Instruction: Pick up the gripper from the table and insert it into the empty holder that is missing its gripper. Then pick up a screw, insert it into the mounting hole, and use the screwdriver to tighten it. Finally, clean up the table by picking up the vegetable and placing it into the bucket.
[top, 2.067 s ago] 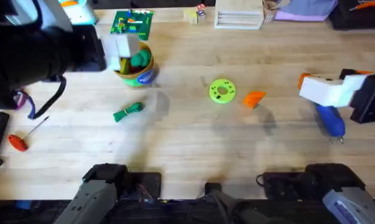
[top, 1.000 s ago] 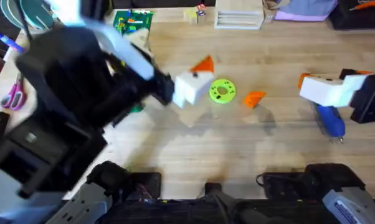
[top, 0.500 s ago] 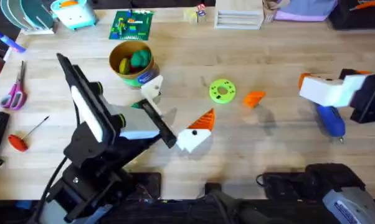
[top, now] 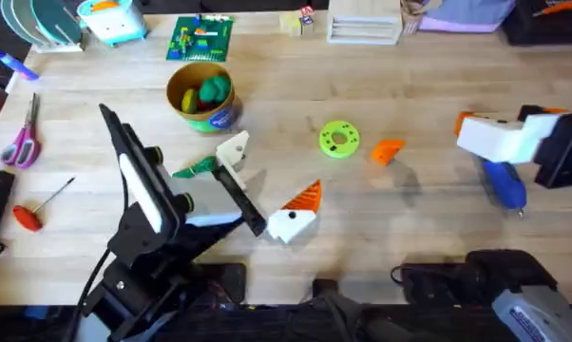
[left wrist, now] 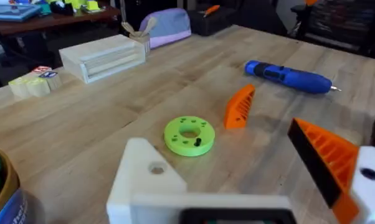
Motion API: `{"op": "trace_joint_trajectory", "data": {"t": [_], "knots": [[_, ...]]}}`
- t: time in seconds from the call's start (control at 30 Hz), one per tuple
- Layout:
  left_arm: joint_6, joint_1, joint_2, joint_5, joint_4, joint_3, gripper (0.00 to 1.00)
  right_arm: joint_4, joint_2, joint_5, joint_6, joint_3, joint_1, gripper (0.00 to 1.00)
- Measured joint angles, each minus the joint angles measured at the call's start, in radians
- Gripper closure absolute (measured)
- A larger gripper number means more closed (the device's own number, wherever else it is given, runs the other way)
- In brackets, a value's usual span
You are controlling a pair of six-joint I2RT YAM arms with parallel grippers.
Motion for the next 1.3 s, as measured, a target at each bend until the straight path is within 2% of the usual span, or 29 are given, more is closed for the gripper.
{"op": "trace_joint_trajectory", "data": {"t": [0.67, 0.93, 1.2, 1.3], "knots": [[-0.002, 0.0, -0.01, 0.003, -0.001, 0.0, 0.008, -0.008, 0.0, 0.006, -0.012, 0.0, 0.0, 0.009], [-0.002, 0.0, -0.01, 0.005, -0.001, 0.0, 0.008, -0.216, 0.0, 0.114, -0.103, 0.002, 0.0, 0.01], [-0.002, 0.0, -0.01, 0.078, 0.002, 0.0, 0.008, -0.23, 0.0, 0.136, -0.181, 0.002, 0.0, 0.01], [-0.002, 0.0, -0.01, 0.09, 0.003, 0.0, 0.008, -0.188, 0.0, 0.104, -0.188, 0.002, 0.0, 0.01]]}}
